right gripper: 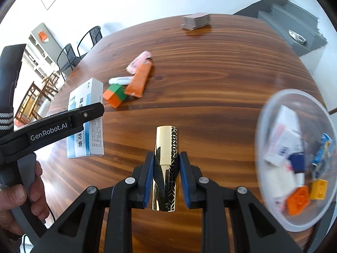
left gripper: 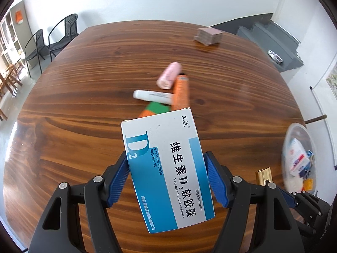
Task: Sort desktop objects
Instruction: 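Carry the vitamin D box and gold tube over the bowl and release both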
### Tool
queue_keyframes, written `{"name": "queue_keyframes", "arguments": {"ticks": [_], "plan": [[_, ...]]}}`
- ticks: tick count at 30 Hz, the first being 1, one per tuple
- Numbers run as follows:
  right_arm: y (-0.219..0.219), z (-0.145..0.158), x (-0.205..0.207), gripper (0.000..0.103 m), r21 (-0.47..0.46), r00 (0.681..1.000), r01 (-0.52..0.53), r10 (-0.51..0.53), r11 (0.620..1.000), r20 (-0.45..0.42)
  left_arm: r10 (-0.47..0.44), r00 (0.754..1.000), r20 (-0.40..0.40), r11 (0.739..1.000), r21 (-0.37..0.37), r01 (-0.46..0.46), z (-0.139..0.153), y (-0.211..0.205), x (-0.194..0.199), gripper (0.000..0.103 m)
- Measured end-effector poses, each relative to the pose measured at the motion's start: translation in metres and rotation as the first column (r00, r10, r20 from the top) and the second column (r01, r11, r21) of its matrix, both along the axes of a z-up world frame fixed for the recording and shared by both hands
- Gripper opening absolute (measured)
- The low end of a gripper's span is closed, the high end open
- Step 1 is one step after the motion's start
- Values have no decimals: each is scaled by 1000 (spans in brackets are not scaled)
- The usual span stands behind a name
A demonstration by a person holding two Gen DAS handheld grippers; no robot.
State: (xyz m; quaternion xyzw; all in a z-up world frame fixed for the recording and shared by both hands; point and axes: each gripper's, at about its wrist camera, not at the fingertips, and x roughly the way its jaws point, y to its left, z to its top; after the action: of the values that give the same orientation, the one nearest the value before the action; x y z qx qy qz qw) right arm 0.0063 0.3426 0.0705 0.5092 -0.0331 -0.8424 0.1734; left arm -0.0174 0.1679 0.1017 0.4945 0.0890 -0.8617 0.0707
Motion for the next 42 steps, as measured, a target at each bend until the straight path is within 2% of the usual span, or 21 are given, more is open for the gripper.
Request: {"name": "queue_keyframes", "arguments": {"ticks": [9,14,21,32,35,39,42], "plan": [[92,22,24,27,-24,994,105,-106,994,-35,-118,993,-5,993,14,118,6,93,-11,73],[143,30,33,27,-23,981,186,-187,982,-50,-216,976,-21,976,29,217,13,151,-19,73],[207,23,35,27,-43,944,327,-329,944,-36,-320,947,-38,947,25,321,19,214,-30,73],[238,16,34,27,-65,928,370,-372,927,-19,-418,908,-38,908,18,419,21,276,-42,74],[241,15,33,27,-66,929,368,-369,928,-16,-414,910,-20,909,44,414,17,283,-46,74],[246,11,30,27,-69,928,372,-374,925,-6,-396,918,-22,908,135,396,12,281,-48,74],[248,7,28,27,-77,925,378,-379,922,14,-376,926,-42,916,134,378,15,279,-43,75]]}}
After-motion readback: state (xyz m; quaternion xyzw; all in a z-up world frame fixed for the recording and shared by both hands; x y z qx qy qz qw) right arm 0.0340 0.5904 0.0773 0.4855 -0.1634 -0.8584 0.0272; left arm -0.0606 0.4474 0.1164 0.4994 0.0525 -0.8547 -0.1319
